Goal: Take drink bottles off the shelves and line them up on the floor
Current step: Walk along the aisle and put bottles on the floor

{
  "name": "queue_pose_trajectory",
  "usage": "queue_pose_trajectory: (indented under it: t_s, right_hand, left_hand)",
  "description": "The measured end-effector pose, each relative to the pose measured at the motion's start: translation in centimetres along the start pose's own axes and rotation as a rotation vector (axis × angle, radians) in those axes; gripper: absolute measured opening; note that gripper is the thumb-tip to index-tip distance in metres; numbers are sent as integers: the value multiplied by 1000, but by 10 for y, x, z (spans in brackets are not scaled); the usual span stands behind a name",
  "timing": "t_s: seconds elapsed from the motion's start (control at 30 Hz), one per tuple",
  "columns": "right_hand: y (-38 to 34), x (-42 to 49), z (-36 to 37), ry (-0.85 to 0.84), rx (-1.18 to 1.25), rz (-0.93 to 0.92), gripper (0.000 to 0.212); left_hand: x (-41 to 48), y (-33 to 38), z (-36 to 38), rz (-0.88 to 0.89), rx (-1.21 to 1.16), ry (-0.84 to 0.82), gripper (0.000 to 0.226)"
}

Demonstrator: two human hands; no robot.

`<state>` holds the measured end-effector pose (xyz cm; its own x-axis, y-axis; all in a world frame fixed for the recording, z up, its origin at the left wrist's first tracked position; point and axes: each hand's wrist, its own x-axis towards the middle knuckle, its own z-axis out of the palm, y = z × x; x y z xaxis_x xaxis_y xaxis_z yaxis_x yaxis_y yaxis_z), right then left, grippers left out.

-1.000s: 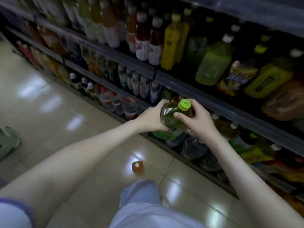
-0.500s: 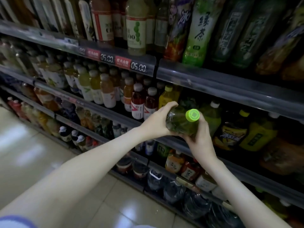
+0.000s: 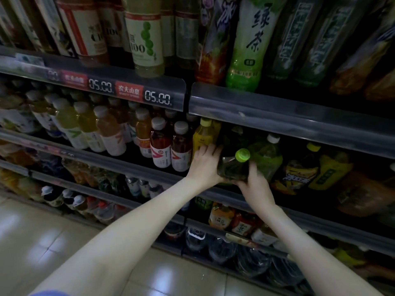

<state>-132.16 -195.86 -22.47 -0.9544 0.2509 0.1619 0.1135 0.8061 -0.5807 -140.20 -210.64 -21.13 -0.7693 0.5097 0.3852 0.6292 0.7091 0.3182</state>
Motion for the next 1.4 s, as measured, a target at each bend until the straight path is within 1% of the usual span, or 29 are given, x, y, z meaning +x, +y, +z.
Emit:
queue_pose_trajectory:
  t_s: [0.07,0.17,0.3,0.43,0.5,0.57,0.63,0.67,0.77,0.8,0.83,0.9,0.97,1.0,1.03,1.07,1.1,1.17,1.27,1.3,1.33,1.37,1.4]
  right_hand:
    - [0,3,0,-19,-72,18,72]
    - [-3,8,-4,-21,-167,42,70]
    - [-10,17,-4,38,-306,-11,69]
    - [-12,24,4,87,-562,-156,92]
    - [-12,30,4,106,-652,-242,98]
    - [-13,38,-2,17,-715,-254,99]
    - [-17,47,-9,-137,-762,-183,99]
    - [-20,50,-12,-186,-779,-146,100]
    - [-24,51,-15,-222,-776,-110,106]
    - [-22,48,-14,-190,-777,-131,108]
    - [-19,43,-11,-121,-776,-179,108]
    - [-8,26,-1,63,-709,-339,100]
    - [9,-4,22,126,-576,-493,92]
    - [21,-22,40,115,-508,-560,88]
    - [33,-43,59,81,-448,-608,82]
    - [45,-65,79,7,-405,-623,77]
    - [60,-88,103,-101,-376,-612,72]
    - [91,-132,155,-354,-337,-537,66]
    - [142,-197,244,-736,-315,-408,64]
    - [154,-213,273,-826,-317,-373,62]
    - [168,-227,305,-881,-334,-357,59]
    - [182,-240,340,-932,-348,-346,54]
    - [194,-253,376,-1021,-376,-351,52]
  left_hand:
    - [1,-4,8,9,12,18,99]
    - [4,-2,14,39,112,7,96]
    - [14,-3,17,35,194,19,83]
    - [16,-4,20,80,317,58,73]
    - [13,0,24,101,415,87,67]
    - [13,2,27,86,491,113,64]
    - [17,3,27,50,510,112,64]
    - [20,4,26,36,496,101,64]
    - [19,12,25,-5,485,52,66]
    - [15,15,24,-21,469,43,69]
    - [7,18,25,-40,435,39,73]
    - [-17,17,31,-61,342,61,78]
    - [-52,11,43,-67,265,71,75]
    - [-74,6,53,-92,230,74,70]
    - [-98,1,66,-145,198,53,65]
    - [-125,-6,81,-206,167,16,62]
    - [-154,-13,98,-273,138,-34,60]
    - [-214,-30,138,-413,80,-134,55]
    - [-309,-56,210,-674,-51,-288,49]
    - [-339,-65,235,-764,-100,-340,48]
    - [-370,-76,262,-849,-141,-374,46]
    - [-401,-86,290,-907,-153,-402,44]
    - [-429,-96,316,-924,-156,-437,44]
